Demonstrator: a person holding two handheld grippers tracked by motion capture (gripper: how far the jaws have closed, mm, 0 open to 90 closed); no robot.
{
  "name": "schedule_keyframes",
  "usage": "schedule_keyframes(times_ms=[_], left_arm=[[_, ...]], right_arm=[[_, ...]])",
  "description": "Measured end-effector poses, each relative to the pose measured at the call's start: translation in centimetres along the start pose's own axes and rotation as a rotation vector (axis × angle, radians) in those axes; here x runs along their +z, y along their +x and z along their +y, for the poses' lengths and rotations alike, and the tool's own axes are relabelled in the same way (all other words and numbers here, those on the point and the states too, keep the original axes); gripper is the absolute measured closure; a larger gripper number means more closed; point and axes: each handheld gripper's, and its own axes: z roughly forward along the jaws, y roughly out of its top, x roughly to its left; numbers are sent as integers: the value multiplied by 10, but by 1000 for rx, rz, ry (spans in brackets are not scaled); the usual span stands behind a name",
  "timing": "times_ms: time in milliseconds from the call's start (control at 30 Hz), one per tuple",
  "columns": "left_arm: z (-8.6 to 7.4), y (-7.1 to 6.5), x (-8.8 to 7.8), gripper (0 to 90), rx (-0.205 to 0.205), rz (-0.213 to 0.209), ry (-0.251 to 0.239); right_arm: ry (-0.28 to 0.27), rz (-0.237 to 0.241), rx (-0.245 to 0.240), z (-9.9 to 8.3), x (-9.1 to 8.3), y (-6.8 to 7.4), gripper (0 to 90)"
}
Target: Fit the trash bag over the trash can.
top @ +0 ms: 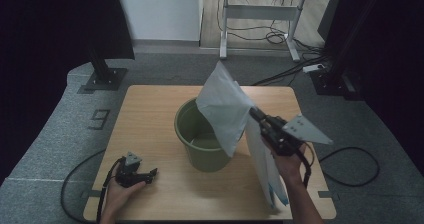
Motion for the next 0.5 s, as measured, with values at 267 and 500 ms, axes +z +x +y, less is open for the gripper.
schedule_keyframes(times_ms=[267,500], left_arm=[[0,0,0,186,-2,-2,-1],[0,0,0,186,0,0,0]], right_arm=[[74,75,50,-35,14,16,886],[122,128,90,-51,18,22,882]])
